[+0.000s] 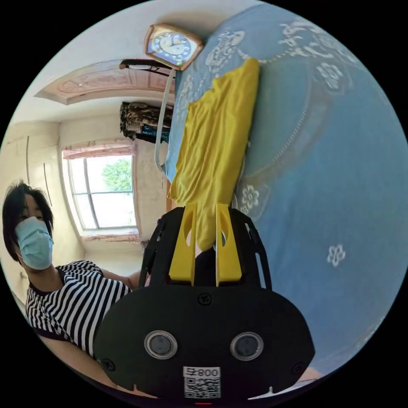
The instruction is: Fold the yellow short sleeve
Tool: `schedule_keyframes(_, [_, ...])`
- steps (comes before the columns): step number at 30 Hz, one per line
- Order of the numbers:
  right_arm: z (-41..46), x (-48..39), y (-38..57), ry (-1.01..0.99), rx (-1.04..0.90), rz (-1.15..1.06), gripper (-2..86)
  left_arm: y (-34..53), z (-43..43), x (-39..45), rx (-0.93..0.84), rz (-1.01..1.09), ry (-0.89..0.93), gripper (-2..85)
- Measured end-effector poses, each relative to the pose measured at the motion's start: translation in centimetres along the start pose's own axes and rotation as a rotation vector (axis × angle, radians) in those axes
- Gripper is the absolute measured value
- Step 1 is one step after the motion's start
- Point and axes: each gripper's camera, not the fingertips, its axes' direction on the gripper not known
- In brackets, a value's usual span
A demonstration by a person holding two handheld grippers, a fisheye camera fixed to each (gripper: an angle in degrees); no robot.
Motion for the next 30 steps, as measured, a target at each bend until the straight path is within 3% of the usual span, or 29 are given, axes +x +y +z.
schedule_keyframes(8, [2.6,3.4,2.4,-0.098,-0.112,0.064,8.7,1.1,3.8,1.0,-0.233,0.021,-0.042,8.1])
schedule_keyframes(13, [2.9,4.2,2.8,-0.144,-0.165,0.057,4.1,1.4,5.2,1.0,-0.288,0.015,-0.025,9.1])
schedule_keyframes(23, [-0.1,5.8,5.0,-0.293,-0.134,0.073,2.1,2.0,6.2,-0.6,-0.169,-0.118,0.247,6.5])
schedule_keyframes(30, [-2.5,7.8,7.4,-0.271,-0.07,0.079,6.4,2.4,5.5,0.2,-0.126,-0.12,0.245,2.9])
